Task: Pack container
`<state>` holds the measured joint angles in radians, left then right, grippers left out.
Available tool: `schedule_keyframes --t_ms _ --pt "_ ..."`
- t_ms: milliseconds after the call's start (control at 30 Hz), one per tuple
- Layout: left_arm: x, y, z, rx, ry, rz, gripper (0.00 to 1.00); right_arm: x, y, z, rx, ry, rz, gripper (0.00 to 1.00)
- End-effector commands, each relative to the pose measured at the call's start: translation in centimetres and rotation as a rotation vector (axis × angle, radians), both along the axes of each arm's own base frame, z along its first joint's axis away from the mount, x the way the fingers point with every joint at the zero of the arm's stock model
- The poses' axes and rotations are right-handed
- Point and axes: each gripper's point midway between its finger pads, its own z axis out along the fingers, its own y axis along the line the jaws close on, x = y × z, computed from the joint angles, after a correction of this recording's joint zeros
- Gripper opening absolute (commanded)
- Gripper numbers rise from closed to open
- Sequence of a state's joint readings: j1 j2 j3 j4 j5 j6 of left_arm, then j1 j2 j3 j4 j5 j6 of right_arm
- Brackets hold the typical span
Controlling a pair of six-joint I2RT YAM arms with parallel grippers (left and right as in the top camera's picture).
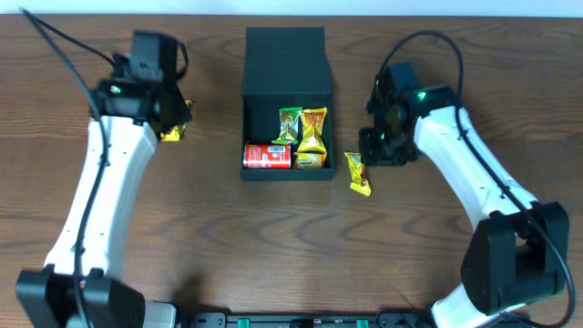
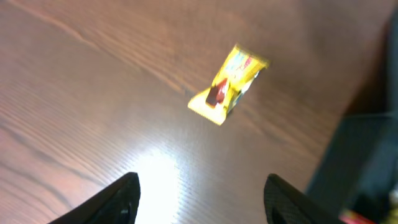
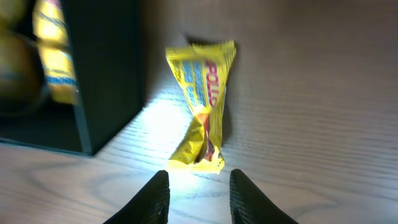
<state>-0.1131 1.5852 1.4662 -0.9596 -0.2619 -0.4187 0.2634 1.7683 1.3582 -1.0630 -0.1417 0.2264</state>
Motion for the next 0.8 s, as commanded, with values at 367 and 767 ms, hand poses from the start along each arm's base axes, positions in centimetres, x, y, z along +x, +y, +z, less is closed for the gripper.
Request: schedule_keyframes --t_ms 367,767 --pt "0.2 0.7 -6.6 0.049 0.023 -0.056 0.79 -2.3 0.9 -5.0 -0.064 0.007 0.021 0.36" --pt "1.5 2.9 -7.5 0.056 0.011 -0.040 0.84 -1.6 1.0 -6.9 -0.071 0.009 0.014 0.01"
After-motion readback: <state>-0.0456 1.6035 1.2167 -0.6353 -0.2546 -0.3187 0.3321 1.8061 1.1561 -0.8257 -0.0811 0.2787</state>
